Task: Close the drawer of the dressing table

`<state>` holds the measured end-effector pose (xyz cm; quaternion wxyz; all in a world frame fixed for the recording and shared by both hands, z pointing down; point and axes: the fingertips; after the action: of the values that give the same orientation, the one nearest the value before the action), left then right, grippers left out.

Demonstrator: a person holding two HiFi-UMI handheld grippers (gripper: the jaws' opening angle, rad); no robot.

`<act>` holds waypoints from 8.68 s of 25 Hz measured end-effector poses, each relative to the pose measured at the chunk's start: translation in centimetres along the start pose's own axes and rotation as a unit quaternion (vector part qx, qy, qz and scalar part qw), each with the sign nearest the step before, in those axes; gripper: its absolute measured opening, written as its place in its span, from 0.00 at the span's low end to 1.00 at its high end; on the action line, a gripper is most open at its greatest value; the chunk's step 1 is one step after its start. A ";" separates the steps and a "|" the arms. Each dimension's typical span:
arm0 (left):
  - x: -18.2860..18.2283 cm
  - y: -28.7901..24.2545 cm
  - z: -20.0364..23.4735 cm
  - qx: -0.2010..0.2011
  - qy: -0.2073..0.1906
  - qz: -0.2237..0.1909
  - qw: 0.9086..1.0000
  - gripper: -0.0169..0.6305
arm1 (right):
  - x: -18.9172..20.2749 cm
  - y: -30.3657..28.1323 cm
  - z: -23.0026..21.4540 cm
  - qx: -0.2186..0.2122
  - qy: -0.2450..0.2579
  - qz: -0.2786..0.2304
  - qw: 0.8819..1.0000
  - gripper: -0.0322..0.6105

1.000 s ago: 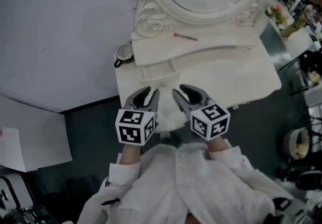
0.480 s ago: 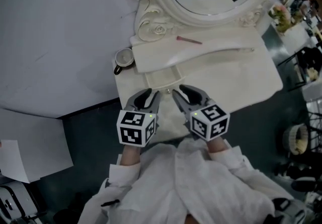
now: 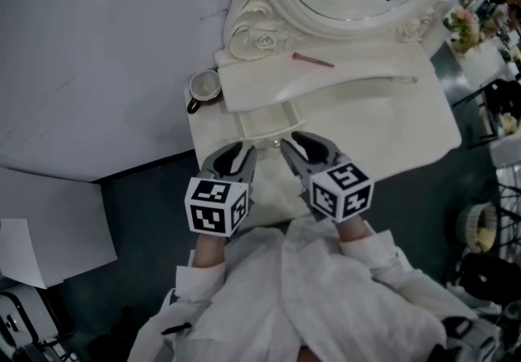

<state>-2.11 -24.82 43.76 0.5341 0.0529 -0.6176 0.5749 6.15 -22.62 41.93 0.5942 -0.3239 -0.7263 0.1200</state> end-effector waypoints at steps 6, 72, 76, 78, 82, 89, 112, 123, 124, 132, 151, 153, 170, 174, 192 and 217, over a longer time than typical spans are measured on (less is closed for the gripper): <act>0.0 -0.5 -0.1 -0.004 0.007 0.004 1.000 0.20 | 0.2 -0.1 -0.5 -0.010 0.007 0.015 1.000 0.20; 5.9 -8.7 4.1 -0.065 -0.020 0.114 0.991 0.36 | 7.5 -6.9 -9.4 -0.018 0.054 0.161 0.985 0.35; 5.8 -8.8 4.1 -0.062 -0.029 0.113 0.991 0.36 | 7.4 -6.9 -9.4 -0.020 0.074 0.158 0.984 0.36; 5.5 -8.8 4.1 -0.058 -0.030 0.108 0.992 0.36 | 7.3 -6.9 -9.4 -0.025 0.079 0.156 0.984 0.36; 5.4 -9.0 3.9 -0.057 -0.035 0.112 0.991 0.36 | 7.4 -7.1 -9.2 -0.033 0.080 0.159 0.983 0.36; 5.3 -9.3 3.7 -0.052 -0.052 0.117 0.990 0.36 | 7.4 -7.2 -9.3 -0.027 0.090 0.158 0.983 0.36; 4.8 -9.2 3.8 -0.086 -0.091 0.108 0.986 0.34 | 6.3 -7.1 -9.1 0.002 0.145 0.123 0.982 0.35; 4.5 -9.7 4.4 -0.094 -0.079 0.110 0.986 0.34 | 5.8 -7.9 -9.4 0.009 0.146 0.126 0.981 0.35; 4.5 -9.8 4.5 -0.095 -0.079 0.111 0.986 0.34 | 5.8 -8.0 -9.5 0.010 0.143 0.126 0.982 0.35; 4.5 -10.2 4.9 -0.096 -0.073 0.114 0.986 0.34 | 5.8 -8.5 -9.6 0.004 0.135 0.131 0.982 0.35; 4.0 -10.3 5.9 -0.101 -0.026 0.104 0.989 0.35 | 6.0 -9.0 -10.6 0.014 0.090 0.134 0.987 0.35; 4.0 -10.3 5.9 -0.099 -0.021 0.104 0.989 0.35 | 5.9 -9.1 -10.6 0.015 0.090 0.135 0.987 0.35; 3.5 -10.7 6.8 -0.100 0.015 0.097 0.990 0.35 | 5.2 -9.7 -11.1 0.025 0.089 0.136 0.986 0.35; 3.4 -10.9 6.9 -0.096 0.018 0.096 0.991 0.35 | 4.9 -9.9 -11.3 0.030 0.086 0.131 0.987 0.35; 2.3 -11.4 8.3 -0.107 0.026 0.096 0.989 0.36 | 4.0 -11.0 -11.8 0.027 0.064 0.125 0.990 0.35; 0.9 -12.2 9.8 -0.117 0.029 0.094 0.988 0.36 | 2.6 -12.5 -12.4 0.028 0.060 0.116 0.991 0.35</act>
<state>-0.07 -35.87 54.61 0.4979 -0.0847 -0.6669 0.5478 13.52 -33.21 54.24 0.6276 -0.3961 -0.6431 0.1886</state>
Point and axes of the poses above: the fingertips, and each gripper's own axes: y backward along the fingers, z to its left, x out of its underside, and after that the axes turned 10 degrees about z, right-handed
